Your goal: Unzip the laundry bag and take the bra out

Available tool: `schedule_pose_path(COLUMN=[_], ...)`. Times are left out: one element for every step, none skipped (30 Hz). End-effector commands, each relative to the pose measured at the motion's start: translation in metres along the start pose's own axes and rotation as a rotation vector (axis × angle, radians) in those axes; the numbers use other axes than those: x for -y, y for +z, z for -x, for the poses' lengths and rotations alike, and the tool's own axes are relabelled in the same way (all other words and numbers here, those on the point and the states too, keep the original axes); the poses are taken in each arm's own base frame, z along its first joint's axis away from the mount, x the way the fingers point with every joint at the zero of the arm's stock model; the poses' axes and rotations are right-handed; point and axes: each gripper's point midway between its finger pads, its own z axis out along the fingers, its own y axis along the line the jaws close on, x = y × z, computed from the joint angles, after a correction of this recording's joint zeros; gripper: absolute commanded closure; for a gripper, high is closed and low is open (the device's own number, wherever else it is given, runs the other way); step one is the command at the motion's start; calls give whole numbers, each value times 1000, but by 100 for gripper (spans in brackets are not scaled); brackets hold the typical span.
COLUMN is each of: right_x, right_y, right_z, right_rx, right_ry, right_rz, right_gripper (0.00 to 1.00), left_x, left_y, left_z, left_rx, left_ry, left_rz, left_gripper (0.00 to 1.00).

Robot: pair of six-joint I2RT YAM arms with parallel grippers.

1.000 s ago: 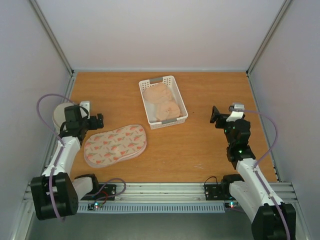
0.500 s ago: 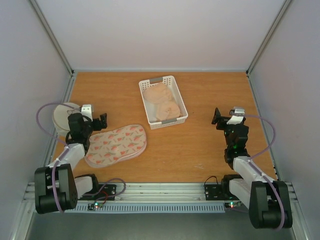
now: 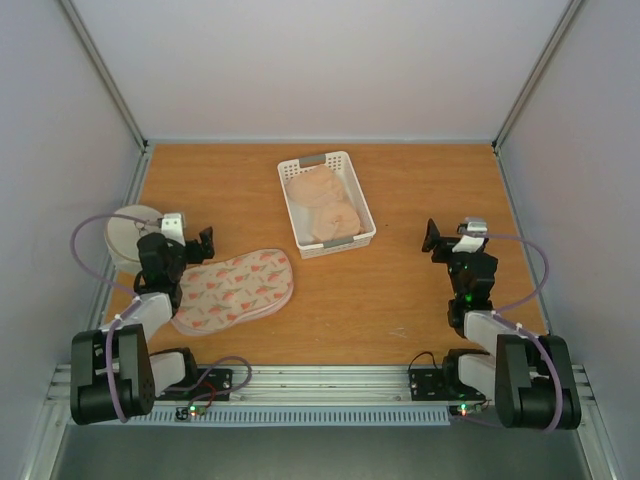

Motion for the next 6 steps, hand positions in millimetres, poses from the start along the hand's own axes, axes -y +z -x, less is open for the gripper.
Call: schedule_pose_path(right_x=[-2,-1,-1,-1,-1,-1], right_y=[-2,-2,-2,-2,-2,-2], right_z=[13,13,14,14,14,14], right_rx=[69,69,70,70,71,70], right_ry=[-1,0,1,2,2,4], right_rz=[19,19,20,19,20,21], right_gripper=[2,2,2,1,2,1], left_x=[2,2,2,2,3,2], left_y=[-3,-2,-2,-2,-1,-1], left_z=[21,21,22,21,21,22], left_rx=[93,93,94,90,88,88], left_ry=[24,26,26,26,27,27], left_rz=[-6,-4,-3,-6,-7,-2], left_gripper=[1,1,1,1,1,1])
